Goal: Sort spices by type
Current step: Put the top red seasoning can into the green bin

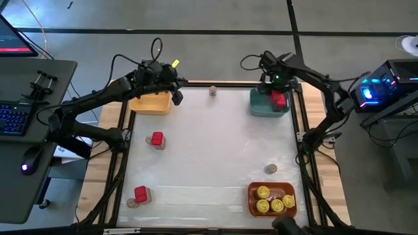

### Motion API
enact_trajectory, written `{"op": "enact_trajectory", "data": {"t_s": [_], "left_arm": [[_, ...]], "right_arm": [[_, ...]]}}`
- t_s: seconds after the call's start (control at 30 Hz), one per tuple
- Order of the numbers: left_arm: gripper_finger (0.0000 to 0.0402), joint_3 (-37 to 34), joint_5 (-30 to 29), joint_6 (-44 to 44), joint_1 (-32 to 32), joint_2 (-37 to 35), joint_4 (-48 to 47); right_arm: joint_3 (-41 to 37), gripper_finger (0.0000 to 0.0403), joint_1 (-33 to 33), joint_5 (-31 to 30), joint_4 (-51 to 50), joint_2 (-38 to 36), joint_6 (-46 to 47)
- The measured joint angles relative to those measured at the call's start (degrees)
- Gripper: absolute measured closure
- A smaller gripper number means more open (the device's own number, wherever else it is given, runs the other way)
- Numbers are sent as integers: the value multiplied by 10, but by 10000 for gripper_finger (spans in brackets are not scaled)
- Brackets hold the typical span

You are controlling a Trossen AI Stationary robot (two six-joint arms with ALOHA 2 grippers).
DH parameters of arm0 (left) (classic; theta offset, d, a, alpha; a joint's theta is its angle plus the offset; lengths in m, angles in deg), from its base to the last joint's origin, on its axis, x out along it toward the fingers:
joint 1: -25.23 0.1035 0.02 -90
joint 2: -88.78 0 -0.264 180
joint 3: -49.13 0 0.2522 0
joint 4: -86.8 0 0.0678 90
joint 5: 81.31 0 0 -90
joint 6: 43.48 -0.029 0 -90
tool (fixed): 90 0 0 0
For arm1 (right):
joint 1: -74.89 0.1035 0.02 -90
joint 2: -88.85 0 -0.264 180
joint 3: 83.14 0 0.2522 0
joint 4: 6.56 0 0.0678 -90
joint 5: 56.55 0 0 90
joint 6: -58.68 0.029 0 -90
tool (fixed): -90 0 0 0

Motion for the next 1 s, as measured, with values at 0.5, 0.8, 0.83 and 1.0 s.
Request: {"op": "enact_trajectory", "data": {"t_s": [0.5, 0.8, 0.83, 1.0], "left_arm": [[401, 0, 0, 0, 0, 0, 0], [401, 0, 0, 0, 0, 0, 0], [401, 0, 0, 0, 0, 0, 0], [402, 0, 0, -1, 0, 0, 0]], "right_arm": [[-8, 195, -17, 38, 16, 70, -8], [-8, 165, -17, 24, 12, 82, -2], [-8, 149, -17, 22, 11, 82, -1], [-8, 119, -17, 22, 10, 82, 7]]}}
